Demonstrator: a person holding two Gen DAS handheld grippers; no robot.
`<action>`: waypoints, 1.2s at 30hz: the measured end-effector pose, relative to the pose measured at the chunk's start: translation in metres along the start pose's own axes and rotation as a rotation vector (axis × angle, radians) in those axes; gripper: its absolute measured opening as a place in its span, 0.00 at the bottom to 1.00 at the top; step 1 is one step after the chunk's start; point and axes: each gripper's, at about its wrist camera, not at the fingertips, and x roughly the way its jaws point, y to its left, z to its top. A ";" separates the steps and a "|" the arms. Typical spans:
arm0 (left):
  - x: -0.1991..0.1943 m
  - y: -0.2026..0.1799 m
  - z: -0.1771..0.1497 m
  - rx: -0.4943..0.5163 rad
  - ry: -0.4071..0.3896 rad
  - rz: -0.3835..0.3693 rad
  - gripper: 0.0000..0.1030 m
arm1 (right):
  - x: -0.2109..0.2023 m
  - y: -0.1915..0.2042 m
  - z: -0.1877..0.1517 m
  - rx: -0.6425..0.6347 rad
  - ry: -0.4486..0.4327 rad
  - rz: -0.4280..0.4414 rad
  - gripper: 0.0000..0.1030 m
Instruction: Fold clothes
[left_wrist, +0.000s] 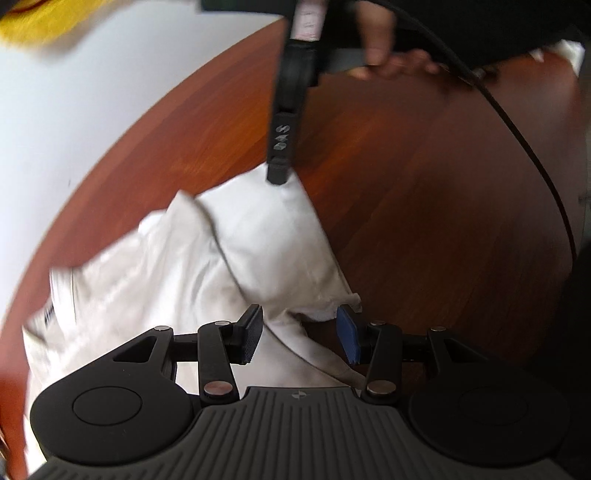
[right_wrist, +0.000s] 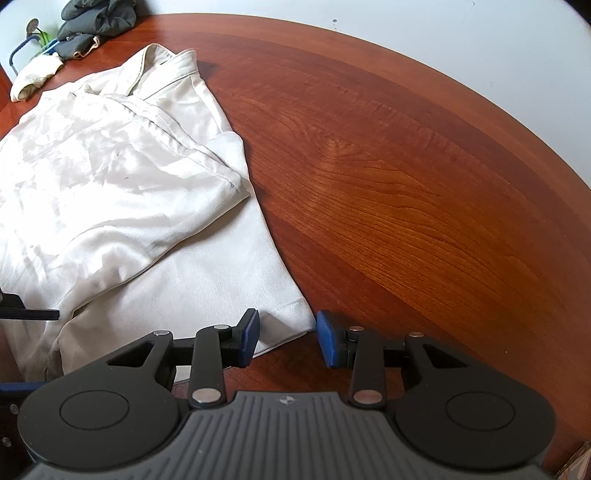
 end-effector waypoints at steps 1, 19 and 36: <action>0.002 -0.001 0.001 0.025 0.001 -0.008 0.46 | 0.000 -0.001 0.000 -0.001 0.001 0.003 0.39; 0.003 0.011 -0.014 -0.130 -0.073 -0.029 0.09 | -0.018 0.001 0.003 0.042 -0.062 0.034 0.05; -0.020 0.086 -0.114 -1.004 -0.162 -0.196 0.12 | -0.037 0.086 0.091 0.035 -0.202 0.138 0.04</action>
